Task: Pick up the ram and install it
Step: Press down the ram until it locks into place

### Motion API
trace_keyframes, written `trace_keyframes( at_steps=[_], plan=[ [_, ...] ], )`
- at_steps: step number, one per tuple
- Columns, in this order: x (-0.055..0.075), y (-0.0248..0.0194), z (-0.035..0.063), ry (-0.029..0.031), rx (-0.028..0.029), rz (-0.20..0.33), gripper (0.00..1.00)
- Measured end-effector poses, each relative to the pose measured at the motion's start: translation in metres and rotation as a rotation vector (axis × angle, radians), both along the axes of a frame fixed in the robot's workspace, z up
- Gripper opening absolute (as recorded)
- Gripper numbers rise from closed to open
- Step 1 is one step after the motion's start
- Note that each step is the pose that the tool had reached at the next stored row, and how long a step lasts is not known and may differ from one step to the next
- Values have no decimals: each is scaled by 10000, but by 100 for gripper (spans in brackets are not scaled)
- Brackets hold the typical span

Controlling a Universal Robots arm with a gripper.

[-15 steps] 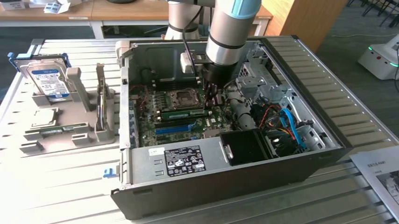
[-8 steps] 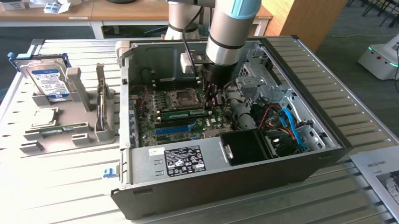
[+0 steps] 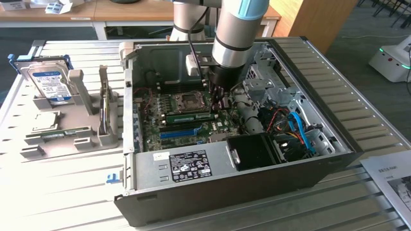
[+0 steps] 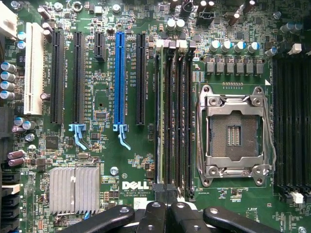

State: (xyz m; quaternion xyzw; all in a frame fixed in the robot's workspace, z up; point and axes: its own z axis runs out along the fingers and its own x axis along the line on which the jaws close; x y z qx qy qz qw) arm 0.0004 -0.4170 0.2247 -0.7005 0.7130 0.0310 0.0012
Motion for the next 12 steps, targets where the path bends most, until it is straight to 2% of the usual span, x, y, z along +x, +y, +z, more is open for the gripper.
trace_keyframes(
  at_steps=[12],
  plan=[
    [0,0,-12,1,0,0,10]
  ],
)
